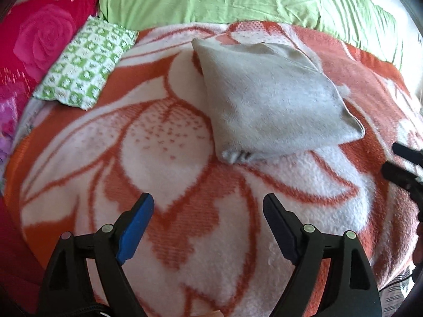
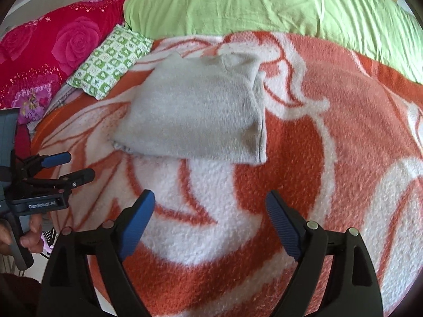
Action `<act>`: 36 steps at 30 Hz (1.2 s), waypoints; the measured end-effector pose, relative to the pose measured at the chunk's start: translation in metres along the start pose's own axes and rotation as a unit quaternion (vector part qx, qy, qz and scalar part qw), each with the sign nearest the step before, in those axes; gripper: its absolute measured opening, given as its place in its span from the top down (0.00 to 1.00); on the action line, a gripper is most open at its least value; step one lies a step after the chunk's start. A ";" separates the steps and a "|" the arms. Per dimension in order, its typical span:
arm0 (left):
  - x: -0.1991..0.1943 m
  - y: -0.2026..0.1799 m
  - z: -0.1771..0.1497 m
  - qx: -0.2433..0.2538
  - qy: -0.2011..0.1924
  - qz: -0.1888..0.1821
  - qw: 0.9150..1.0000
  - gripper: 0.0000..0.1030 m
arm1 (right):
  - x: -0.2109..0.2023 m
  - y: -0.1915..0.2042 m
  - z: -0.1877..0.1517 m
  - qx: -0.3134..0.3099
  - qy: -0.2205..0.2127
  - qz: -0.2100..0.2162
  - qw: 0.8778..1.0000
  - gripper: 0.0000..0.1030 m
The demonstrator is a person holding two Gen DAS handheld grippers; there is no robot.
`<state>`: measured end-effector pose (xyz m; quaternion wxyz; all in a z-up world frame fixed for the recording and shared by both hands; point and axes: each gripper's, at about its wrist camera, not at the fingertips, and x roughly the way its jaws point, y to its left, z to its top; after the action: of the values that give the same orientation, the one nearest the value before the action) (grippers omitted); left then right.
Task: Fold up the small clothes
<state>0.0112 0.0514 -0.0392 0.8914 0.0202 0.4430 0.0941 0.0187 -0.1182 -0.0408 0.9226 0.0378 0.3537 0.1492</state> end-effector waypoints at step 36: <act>0.030 0.005 0.017 -0.035 -0.038 0.006 0.999 0.02 | 0.040 -0.001 0.019 -0.032 -0.017 -0.010 0.999 0.00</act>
<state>0.0418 0.0622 -0.0516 0.9070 -0.0051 0.4053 0.1140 0.0603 -0.1057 -0.0523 0.9305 0.0077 0.3339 0.1506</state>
